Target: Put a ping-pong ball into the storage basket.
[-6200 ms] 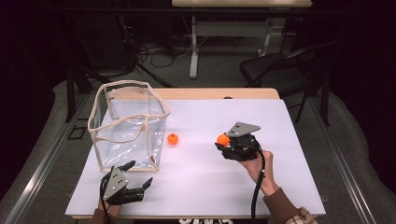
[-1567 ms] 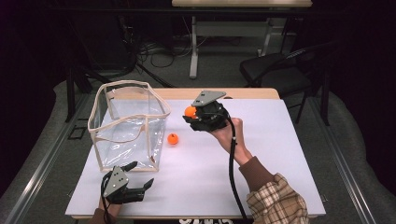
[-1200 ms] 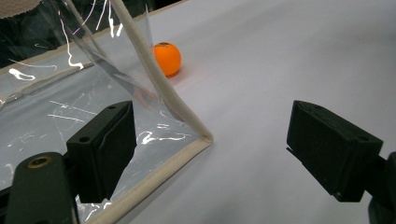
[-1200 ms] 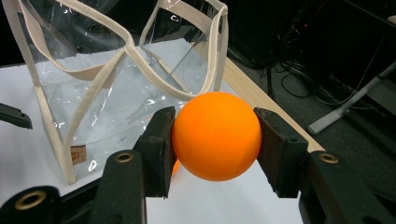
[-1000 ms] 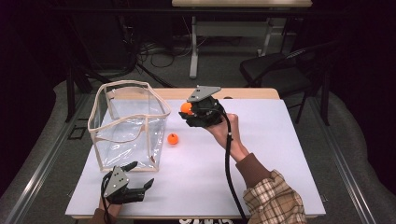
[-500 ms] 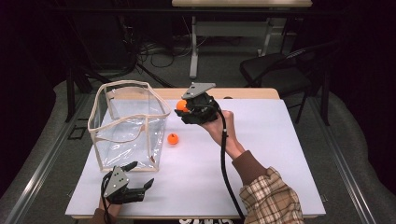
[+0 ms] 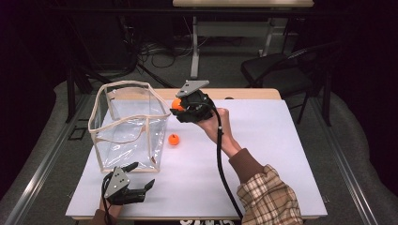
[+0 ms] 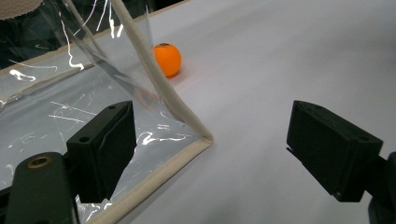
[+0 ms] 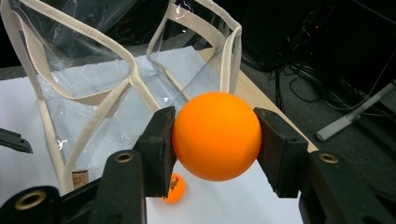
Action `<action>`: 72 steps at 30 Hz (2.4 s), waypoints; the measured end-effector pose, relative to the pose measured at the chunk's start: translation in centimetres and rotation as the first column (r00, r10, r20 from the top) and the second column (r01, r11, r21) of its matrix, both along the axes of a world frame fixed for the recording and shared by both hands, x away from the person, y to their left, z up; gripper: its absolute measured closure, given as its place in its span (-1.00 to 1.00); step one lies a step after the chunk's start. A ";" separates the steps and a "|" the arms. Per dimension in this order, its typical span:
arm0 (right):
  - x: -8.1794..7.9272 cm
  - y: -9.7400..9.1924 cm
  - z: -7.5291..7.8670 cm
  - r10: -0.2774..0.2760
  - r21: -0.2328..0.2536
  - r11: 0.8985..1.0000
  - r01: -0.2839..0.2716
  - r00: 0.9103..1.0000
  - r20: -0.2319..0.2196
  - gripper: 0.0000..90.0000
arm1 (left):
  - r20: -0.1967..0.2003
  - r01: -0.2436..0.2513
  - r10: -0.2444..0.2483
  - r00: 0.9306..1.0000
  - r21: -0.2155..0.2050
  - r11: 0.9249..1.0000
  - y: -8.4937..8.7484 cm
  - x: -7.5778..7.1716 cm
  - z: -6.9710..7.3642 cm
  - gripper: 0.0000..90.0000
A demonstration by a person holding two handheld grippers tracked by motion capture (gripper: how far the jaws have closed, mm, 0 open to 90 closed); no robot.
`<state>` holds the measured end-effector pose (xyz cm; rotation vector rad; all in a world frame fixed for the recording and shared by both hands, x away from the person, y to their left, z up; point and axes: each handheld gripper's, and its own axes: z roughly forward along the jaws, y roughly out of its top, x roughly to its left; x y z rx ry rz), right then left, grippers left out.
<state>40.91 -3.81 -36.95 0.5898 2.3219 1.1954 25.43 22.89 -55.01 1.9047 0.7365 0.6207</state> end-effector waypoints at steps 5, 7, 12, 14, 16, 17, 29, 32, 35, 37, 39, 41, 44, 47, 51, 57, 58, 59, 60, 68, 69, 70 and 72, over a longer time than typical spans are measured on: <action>0.3 0.6 0.0 0.005 -0.003 1.000 -0.005 1.000 -0.003 0.12 | 0.000 -0.002 0.002 1.000 -0.001 1.000 0.0 0.0 0.0 -0.65; 0.4 0.7 -0.1 0.005 0.004 1.000 -0.005 1.000 -0.008 0.12 | 0.001 -0.001 0.001 1.000 0.001 1.000 0.0 0.0 0.0 -0.65; 0.9 1.3 -0.3 0.002 0.001 1.000 -0.002 1.000 -0.017 0.12 | 0.003 -0.003 0.003 1.000 -0.003 1.000 0.0 0.0 0.0 -0.65; 1.1 1.4 -0.2 0.003 0.004 1.000 -0.003 1.000 -0.018 0.12 | 0.002 -0.001 0.001 1.000 0.002 1.000 0.0 0.0 0.0 -0.65; 1.1 1.4 -0.2 0.005 0.008 1.000 -0.005 1.000 -0.016 0.12 | 0.002 0.000 0.000 1.000 0.000 1.000 0.0 0.0 0.0 -0.65; 1.1 1.5 -0.2 0.005 0.005 1.000 -0.004 1.000 -0.018 0.12 | 0.002 0.000 0.000 1.000 -0.002 1.000 0.0 0.0 0.0 -0.65; 1.4 2.1 0.2 0.004 -0.003 1.000 -0.004 1.000 -0.017 0.12 | 0.000 0.003 -0.003 1.000 0.005 1.000 0.0 0.0 0.0 -0.65; 1.5 2.3 0.1 0.006 -0.002 1.000 -0.006 1.000 -0.014 0.12 | -0.003 -0.001 0.001 1.000 0.004 1.000 0.0 0.0 0.0 -0.65; 1.6 2.5 0.1 0.004 -0.009 1.000 -0.004 1.000 -0.014 0.12 | -0.002 -0.003 0.003 1.000 0.004 1.000 0.0 0.0 0.0 -0.65; 1.8 2.7 0.1 0.003 -0.005 1.000 -0.003 1.000 -0.019 0.12 | -0.002 -0.002 0.002 1.000 0.002 1.000 0.0 0.0 0.0 -0.65; 1.9 2.9 0.1 0.004 -0.010 1.000 -0.004 1.000 -0.019 0.12 | -0.002 0.000 0.000 1.000 0.003 1.000 0.0 0.0 0.0 -0.65; 1.9 3.0 0.1 0.007 -0.008 1.000 -0.007 1.000 -0.021 0.12 | -0.002 0.000 0.000 1.000 0.003 1.000 0.0 0.0 0.0 -0.65; 2.1 3.2 0.0 0.014 -0.004 1.000 -0.014 1.000 -0.024 0.12 | -0.002 0.000 0.000 1.000 0.003 1.000 0.0 0.0 0.0 -0.65; 2.4 3.5 0.0 0.013 -0.003 1.000 -0.013 0.999 -0.033 0.12 | 0.000 0.001 -0.001 1.000 0.001 1.000 0.0 0.0 0.0 -0.65; 2.5 3.9 -0.1 0.016 -0.009 1.000 -0.016 0.999 -0.037 0.12 | 0.001 0.002 -0.002 1.000 0.005 1.000 0.0 0.0 0.0 -0.65; 2.8 4.5 -0.1 0.019 -0.015 1.000 -0.019 0.999 -0.045 0.12 | 0.000 0.002 -0.002 1.000 0.003 1.000 0.0 0.0 0.0 -0.65; 2.8 4.5 -0.1 0.019 -0.015 1.000 -0.019 0.999 -0.045 0.12 | 0.000 0.002 -0.002 1.000 0.003 1.000 0.0 0.0 0.0 -0.65; 2.8 4.6 -0.1 0.020 -0.012 1.000 -0.021 0.999 -0.045 0.12 | 0.001 0.005 -0.005 1.000 0.004 1.000 0.0 0.0 0.0 -0.65; 2.8 4.6 -0.1 0.020 -0.015 1.000 -0.021 0.999 -0.048 0.12 | 0.002 0.004 -0.004 1.000 0.003 1.000 0.0 0.0 0.0 -0.65; 3.1 5.1 -0.4 0.018 -0.025 0.999 -0.019 0.998 -0.060 0.12 | 0.000 0.004 -0.004 1.000 0.005 1.000 0.0 0.0 0.0 -0.65; 3.2 5.2 -0.5 0.016 -0.030 0.999 -0.018 0.998 -0.060 0.12 | 0.001 0.003 -0.003 1.000 0.005 1.000 0.0 0.0 0.0 -0.65; 3.2 5.3 -0.5 0.014 -0.030 0.999 -0.016 0.998 -0.059 0.12 | 0.000 0.003 -0.003 1.000 0.005 1.000 0.0 0.0 0.0 -0.65; 3.3 5.4 -0.6 0.011 -0.037 0.999 -0.013 0.998 -0.061 0.12 | 0.001 0.004 -0.004 1.000 0.005 1.000 0.0 0.0 0.0 -0.65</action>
